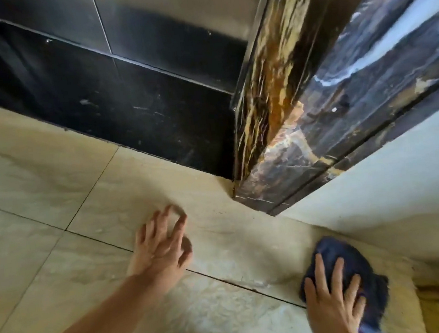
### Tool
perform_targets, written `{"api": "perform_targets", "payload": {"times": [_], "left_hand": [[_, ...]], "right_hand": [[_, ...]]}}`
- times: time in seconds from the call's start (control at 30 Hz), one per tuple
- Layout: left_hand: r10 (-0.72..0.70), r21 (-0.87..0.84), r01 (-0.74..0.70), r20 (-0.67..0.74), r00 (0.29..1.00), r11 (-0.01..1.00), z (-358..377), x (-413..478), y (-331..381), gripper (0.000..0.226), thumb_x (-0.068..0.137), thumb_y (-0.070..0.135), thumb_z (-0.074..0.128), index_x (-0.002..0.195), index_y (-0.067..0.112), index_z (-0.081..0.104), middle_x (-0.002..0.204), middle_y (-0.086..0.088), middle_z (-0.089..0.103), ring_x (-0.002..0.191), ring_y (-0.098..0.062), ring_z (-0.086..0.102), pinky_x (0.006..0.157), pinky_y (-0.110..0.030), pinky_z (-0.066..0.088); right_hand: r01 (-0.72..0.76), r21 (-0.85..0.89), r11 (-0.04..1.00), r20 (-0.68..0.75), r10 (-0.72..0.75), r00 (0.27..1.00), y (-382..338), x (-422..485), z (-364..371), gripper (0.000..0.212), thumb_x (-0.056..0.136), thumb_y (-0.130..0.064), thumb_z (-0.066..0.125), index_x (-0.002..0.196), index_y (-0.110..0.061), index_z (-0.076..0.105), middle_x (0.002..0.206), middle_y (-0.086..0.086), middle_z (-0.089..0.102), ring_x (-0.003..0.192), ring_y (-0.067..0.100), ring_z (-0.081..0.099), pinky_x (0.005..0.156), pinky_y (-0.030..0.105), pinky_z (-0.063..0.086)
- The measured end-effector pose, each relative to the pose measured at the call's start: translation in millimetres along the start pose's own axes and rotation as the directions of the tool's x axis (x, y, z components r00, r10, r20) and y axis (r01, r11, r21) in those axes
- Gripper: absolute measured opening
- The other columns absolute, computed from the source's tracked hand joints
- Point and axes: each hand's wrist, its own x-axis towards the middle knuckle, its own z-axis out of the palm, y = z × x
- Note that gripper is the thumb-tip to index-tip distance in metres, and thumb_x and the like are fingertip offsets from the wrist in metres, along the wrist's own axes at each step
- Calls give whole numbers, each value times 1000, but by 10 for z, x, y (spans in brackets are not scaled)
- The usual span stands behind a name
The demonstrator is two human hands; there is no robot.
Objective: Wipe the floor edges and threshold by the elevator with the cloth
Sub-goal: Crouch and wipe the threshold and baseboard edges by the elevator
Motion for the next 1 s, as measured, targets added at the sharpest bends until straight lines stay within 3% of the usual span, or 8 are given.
{"api": "perform_targets", "payload": {"times": [0.13, 0.3, 0.37, 0.5, 0.63, 0.73, 0.87, 1.0], "left_hand": [[-257, -38, 255, -83, 963, 966, -128, 259, -416, 68, 89, 58, 29, 145, 20, 41, 158, -18, 25, 143, -41, 25, 111, -56, 27], [-545, -235, 510, -118, 830, 827, -223, 605, -988, 68, 94, 55, 28, 150, 17, 27, 163, -20, 12, 150, -43, 4, 117, -59, 9], [-547, -244, 505, -147, 824, 828, -178, 613, -1026, 68, 92, 55, 30, 148, 17, 25, 161, -19, 14, 150, -42, 5, 116, -60, 10], [-538, -232, 497, -174, 825, 836, -193, 636, -1033, 69, 87, 53, 48, 144, 17, 30, 156, -18, 21, 146, -43, 12, 115, -60, 15], [-545, -260, 502, -128, 829, 825, -268, 623, -1021, 73, 88, 55, 47, 148, 17, 29, 159, -18, 19, 148, -42, 9, 119, -57, 10], [-557, -254, 523, -79, 827, 813, -281, 632, -1048, 74, 89, 58, 39, 151, 18, 27, 162, -17, 16, 151, -40, 3, 121, -54, 5], [-569, -230, 544, -55, 821, 807, -297, 645, -1071, 76, 86, 60, 36, 147, 14, 38, 160, -20, 24, 150, -42, 9, 121, -55, 7], [-585, -270, 544, -98, 805, 794, -254, 667, -1047, 78, 79, 57, 40, 140, 9, 50, 154, -24, 34, 145, -48, 20, 118, -57, 11]], "right_hand": [[525, -87, 847, 20, -525, 851, -1132, -317, 23, 52, 96, -54, 23, 141, -38, 45, 146, 12, 50, 128, 52, 48, 99, 63, 36], [800, -140, 584, 73, -800, 596, -2311, 378, -404, 53, 98, -57, 7, 150, -49, 4, 164, 4, -10, 147, 48, -9, 112, 71, 3], [763, -99, 638, 127, -753, 646, -2743, 849, -598, 54, 99, -57, 12, 148, -52, -10, 161, -3, -29, 143, 42, -29, 113, 67, -10], [589, -21, 808, 148, -581, 801, -3495, 1522, -953, 58, 98, -58, 20, 148, -53, -10, 160, -6, -31, 144, 41, -27, 114, 64, -10], [614, -78, 785, 111, -606, 788, -3535, 1586, -959, 59, 99, -57, 18, 149, -49, -12, 160, -1, -30, 145, 42, -24, 114, 66, -7], [655, -194, 730, -57, -675, 736, -3099, 1108, -714, 60, 97, -57, 26, 153, -44, 10, 166, 7, 4, 147, 48, 5, 111, 71, 17], [586, -116, 802, 18, -588, 809, -2646, 340, -423, 59, 87, -59, 47, 143, -43, 42, 149, 11, 46, 130, 50, 46, 96, 66, 43], [436, 7, 900, -14, -436, 900, -2959, 723, -416, 63, 80, -60, 49, 140, -44, 44, 150, 13, 46, 132, 48, 40, 90, 70, 42]]}}
